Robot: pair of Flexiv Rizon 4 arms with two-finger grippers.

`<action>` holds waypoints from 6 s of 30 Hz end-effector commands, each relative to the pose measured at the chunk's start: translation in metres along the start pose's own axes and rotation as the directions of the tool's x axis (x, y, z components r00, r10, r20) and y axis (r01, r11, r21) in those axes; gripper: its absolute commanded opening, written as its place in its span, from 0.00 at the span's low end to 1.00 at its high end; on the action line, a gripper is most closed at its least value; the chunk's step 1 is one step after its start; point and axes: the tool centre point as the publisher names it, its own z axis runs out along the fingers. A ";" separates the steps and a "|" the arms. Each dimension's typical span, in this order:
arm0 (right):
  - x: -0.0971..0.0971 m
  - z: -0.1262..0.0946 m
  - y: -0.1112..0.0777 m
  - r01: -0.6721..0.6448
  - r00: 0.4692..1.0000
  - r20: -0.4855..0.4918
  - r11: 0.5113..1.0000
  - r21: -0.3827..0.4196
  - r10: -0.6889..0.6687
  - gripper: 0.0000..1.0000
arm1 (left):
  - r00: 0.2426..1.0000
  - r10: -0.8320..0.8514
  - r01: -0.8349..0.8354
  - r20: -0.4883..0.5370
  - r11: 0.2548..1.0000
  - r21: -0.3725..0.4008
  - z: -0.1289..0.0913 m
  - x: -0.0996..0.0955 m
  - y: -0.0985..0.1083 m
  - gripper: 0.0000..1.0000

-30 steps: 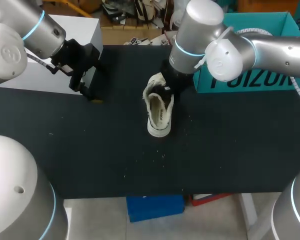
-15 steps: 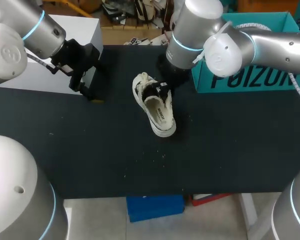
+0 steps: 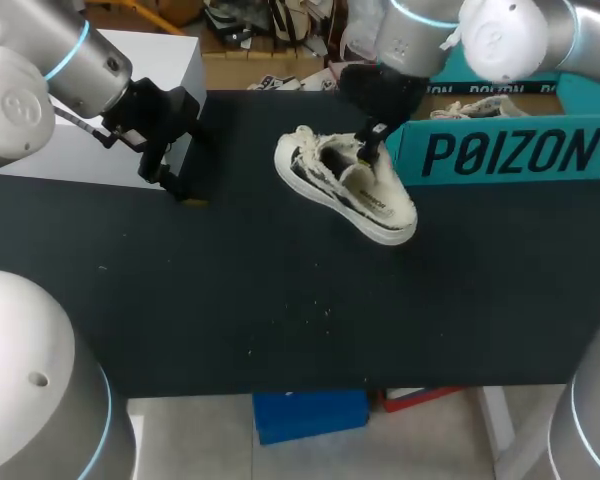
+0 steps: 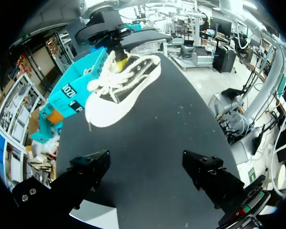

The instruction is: Take the shoe out of the shoebox, open the shoe tongue, remove and reinsert the insole, then place the shoe into the shoebox

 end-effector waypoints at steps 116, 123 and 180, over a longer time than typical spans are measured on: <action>-0.487 -0.029 0.048 0.646 0.763 -0.254 0.713 0.272 -0.595 0.00 | 1.000 0.001 -0.001 -0.001 1.000 -0.003 0.000 0.000 0.000 1.00; -0.488 -0.016 0.049 0.653 0.756 -0.289 0.710 0.265 -0.587 0.00 | 1.000 0.001 -0.001 -0.001 1.000 -0.003 0.000 0.000 0.000 1.00; -0.212 -0.152 -0.017 0.430 0.809 0.271 0.839 0.333 -0.522 0.07 | 1.000 0.001 -0.001 -0.001 1.000 -0.003 0.000 0.000 0.000 1.00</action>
